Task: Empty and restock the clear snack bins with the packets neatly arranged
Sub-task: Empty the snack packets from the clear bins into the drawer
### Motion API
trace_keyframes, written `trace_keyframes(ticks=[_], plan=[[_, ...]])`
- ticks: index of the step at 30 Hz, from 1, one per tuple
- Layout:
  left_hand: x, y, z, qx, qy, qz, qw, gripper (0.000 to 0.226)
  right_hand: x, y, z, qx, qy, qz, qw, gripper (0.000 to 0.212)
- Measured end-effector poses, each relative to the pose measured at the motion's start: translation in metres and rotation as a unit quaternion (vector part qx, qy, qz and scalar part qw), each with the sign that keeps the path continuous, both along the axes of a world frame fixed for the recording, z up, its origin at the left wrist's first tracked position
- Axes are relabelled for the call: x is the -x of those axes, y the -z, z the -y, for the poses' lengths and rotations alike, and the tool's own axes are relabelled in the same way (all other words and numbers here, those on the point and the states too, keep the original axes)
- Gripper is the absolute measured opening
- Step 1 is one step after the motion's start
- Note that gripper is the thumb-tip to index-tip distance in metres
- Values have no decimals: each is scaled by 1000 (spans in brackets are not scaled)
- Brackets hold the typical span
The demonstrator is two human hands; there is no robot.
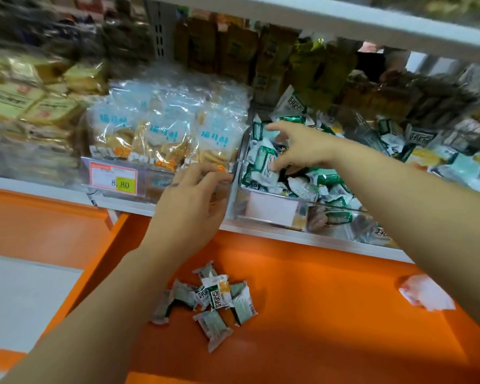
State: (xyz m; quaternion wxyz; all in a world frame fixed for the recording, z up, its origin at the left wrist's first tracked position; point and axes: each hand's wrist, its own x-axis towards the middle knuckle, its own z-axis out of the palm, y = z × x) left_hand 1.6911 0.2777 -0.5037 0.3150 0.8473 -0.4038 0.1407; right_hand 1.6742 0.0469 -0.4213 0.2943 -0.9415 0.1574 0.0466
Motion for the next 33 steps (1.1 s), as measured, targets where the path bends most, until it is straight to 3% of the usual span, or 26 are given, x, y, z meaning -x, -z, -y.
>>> trace_keyframes(ticks=[3, 6, 12, 16, 21, 24, 26, 29, 33], plan=[[-2, 1, -2, 11, 2, 1, 1000, 39, -7, 2, -5, 24, -58, -62, 996, 91], [-2, 1, -1, 13, 1, -3, 1000, 40, -11, 5, -9, 110, -112, -49, 986, 90], [-2, 1, -1, 11, -2, -26, 1000, 43, -16, 12, -12, 187, -150, -72, 968, 76], [-2, 1, 0, 10, 3, -34, 999, 43, -7, 16, -19, 204, -153, -41, 966, 64], [0, 3, 0, 6, 9, -19, 1000, 42, 23, 5, -16, 150, -100, 99, 979, 49], [3, 8, -1, -7, 13, 6, 1000, 41, 70, -9, -29, 118, -62, 236, 963, 50], [7, 12, -3, -31, 19, 23, 999, 42, 105, -4, -45, 82, -79, 272, 956, 51], [10, 22, -8, -64, 30, 62, 996, 44, 139, 35, -59, -9, -117, 204, 972, 52], [12, 30, -14, -90, 29, 67, 993, 45, 138, 136, -70, -3, -112, 12, 994, 56]])
